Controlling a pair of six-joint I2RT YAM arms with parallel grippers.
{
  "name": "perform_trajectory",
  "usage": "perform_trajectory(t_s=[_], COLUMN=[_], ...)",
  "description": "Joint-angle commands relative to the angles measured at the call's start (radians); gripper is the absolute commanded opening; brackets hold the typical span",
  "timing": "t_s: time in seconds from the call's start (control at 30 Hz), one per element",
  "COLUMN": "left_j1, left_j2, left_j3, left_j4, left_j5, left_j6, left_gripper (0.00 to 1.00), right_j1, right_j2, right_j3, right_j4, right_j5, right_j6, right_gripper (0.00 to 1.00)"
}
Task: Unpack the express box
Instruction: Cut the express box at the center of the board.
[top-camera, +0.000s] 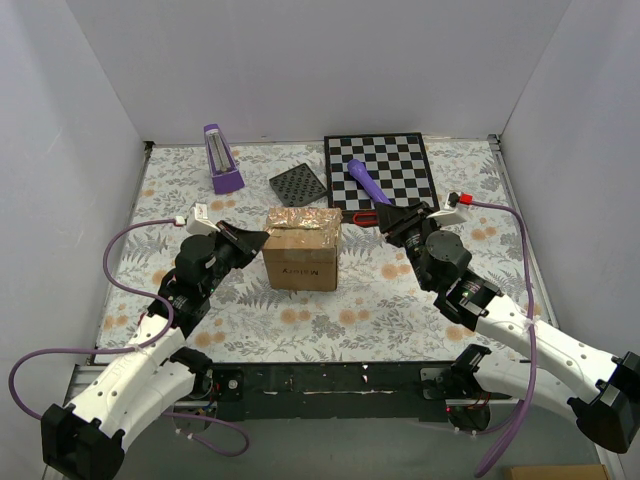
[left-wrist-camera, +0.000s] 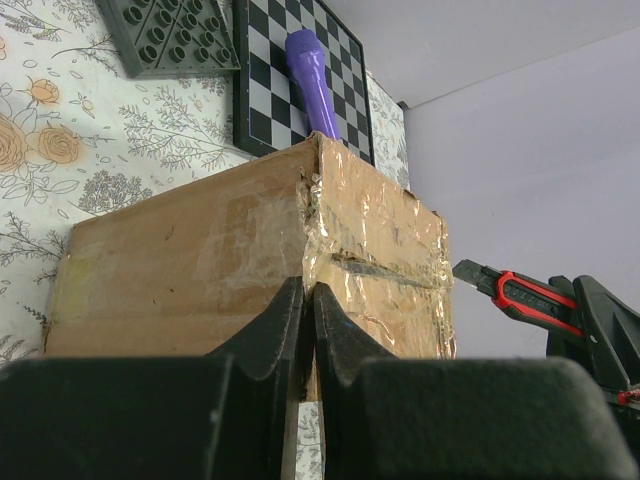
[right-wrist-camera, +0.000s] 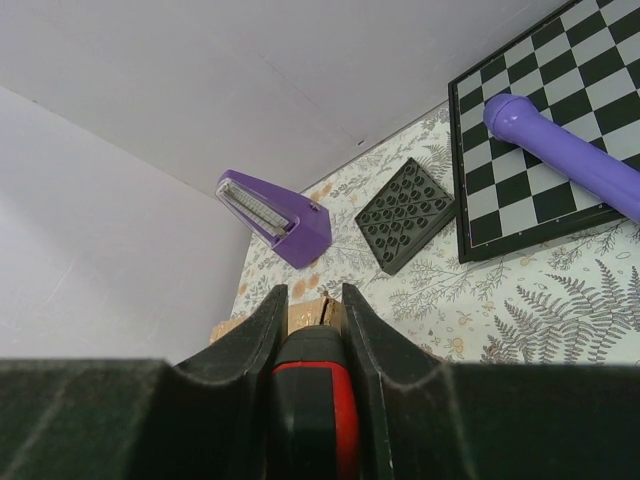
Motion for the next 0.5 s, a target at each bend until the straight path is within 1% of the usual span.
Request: perform_trajectory(t_s=[0.0, 0.2, 0.47], left_j1=[-0.005, -0.007, -0.005], left_j2=[0.000, 0.000, 0.002], left_j3=[-0.027, -0.031, -0.027], left_j4=[-0.083, -0.084, -0.080], left_j5=[0.003, 0.003, 0.005], left_j6=[0.014, 0.011, 0.013], left_gripper=[0.00, 0.00, 0.00], right_j1=[0.005, 0.005, 0.005], right_j2=[-0.018, -0.040, -0.015], right_j3=[0.018, 0.024, 0.013], right_j4=[0.066, 0.066, 0.087], right_j5=[0.050, 0.071, 0.027], right_j6=[-0.013, -0.042, -0.008], right_gripper=[0.01, 0.01, 0.01])
